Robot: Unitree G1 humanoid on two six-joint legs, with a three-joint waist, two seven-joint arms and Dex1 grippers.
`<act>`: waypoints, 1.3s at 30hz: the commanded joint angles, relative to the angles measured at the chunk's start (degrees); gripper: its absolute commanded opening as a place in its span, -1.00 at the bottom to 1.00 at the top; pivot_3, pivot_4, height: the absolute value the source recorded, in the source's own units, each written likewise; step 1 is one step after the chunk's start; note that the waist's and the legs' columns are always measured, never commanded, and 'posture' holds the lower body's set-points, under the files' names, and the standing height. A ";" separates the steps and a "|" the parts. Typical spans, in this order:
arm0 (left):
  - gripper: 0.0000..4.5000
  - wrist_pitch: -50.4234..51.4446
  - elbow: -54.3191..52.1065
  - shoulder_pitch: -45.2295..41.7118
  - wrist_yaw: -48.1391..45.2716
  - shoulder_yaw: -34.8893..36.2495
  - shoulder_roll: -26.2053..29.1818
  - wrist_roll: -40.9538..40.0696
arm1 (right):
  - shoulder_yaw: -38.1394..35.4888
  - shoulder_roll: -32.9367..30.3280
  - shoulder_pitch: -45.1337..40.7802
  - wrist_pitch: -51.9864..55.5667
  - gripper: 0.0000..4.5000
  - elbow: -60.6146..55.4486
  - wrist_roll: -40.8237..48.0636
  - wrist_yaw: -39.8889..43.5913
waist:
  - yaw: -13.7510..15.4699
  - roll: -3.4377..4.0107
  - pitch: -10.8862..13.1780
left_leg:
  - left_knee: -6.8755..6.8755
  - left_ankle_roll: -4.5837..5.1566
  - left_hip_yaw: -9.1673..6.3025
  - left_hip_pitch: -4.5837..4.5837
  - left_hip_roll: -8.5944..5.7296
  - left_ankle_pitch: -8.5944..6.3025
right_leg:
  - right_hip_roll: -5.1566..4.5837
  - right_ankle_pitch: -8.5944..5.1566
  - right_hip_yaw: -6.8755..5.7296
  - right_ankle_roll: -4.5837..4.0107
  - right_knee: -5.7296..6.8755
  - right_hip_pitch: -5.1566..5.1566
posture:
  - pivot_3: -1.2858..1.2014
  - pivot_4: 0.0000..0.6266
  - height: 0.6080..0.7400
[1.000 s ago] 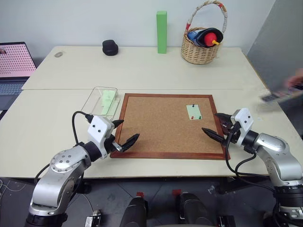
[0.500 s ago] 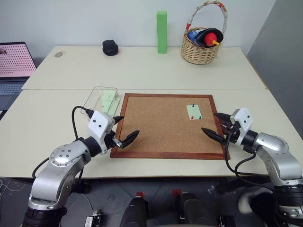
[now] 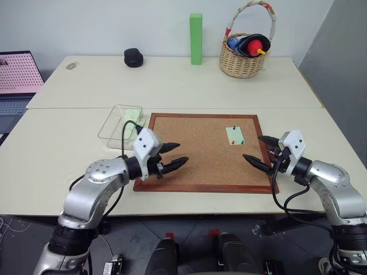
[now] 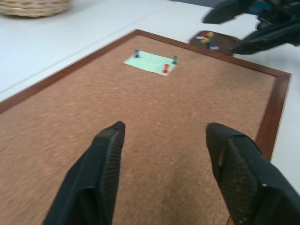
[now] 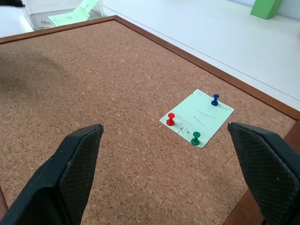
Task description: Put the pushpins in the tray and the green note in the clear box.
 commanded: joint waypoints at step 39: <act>-1.00 -14.86 26.83 -5.95 -5.48 -11.52 -12.69 16.11 | 6.88 11.83 -36.28 -5.18 0.55 48.67 -12.69 -7.26 | -0.12 0.15 -0.11 | -0.01 0.01 0.05 0.12 -0.05 0.00 | -0.03 0.10 0.08 0.13 0.04 0.09 | 0.03 -0.52 1.00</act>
